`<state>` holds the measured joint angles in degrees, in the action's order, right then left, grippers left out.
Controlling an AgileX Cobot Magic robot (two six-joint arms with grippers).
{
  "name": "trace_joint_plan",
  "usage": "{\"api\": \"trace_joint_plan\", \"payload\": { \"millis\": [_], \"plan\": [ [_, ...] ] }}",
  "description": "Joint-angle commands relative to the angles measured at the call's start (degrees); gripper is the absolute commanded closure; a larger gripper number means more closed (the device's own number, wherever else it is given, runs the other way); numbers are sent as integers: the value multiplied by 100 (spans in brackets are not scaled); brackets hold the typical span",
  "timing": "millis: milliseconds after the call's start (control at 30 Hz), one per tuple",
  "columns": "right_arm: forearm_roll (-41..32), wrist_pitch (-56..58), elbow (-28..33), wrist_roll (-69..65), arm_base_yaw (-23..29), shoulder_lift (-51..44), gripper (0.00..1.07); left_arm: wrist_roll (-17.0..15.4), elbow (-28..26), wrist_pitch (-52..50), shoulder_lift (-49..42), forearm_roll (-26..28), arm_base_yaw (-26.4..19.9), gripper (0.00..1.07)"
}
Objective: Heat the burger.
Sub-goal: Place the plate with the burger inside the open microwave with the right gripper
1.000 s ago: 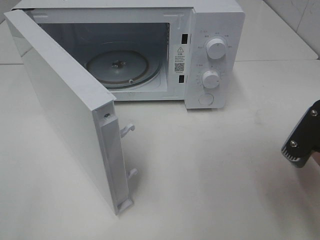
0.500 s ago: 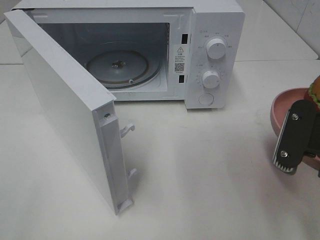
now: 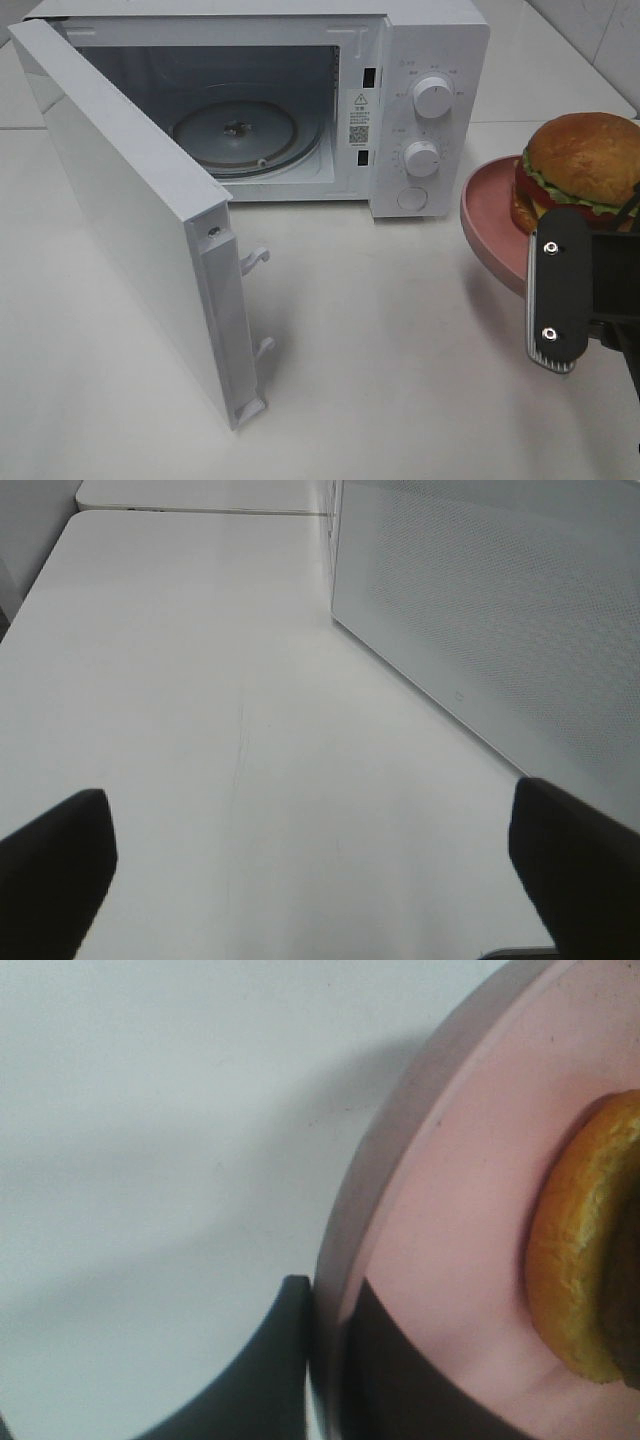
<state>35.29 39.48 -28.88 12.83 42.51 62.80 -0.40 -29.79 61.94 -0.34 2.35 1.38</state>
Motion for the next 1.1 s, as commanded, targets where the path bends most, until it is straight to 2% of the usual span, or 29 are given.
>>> {"api": "trace_joint_plan", "payload": {
  "millis": [33, 367, 600, 867, 967, 1033, 1100],
  "plan": [
    [350, -338, 0, 390, 6, -46, 107, 0, 17, -74, -86, 46, 11, 6],
    [195, -516, -11, 682, 6, -40, 107, 0, 17, -74, -86, 46, 11, 6],
    [201, -934, -11, 1805, 6, -40, 107, 0, 17, -74, -86, 46, 11, 6],
    [195, -1553, -11, 2292, 6, -40, 107, 0, 17, -74, -86, 46, 11, 6],
    [23, -1644, -11, 2561, 6, -6, 107, 0, 17, -74, -86, 46, 11, 6],
    [-470, -1679, -11, 3352, -34, 86, 107, 0, 17, -74, -86, 46, 11, 6],
    [-630, -1759, -11, 3587, -69, 97, 107, 0, 17, -74, -86, 46, 11, 6]
  ]
}}
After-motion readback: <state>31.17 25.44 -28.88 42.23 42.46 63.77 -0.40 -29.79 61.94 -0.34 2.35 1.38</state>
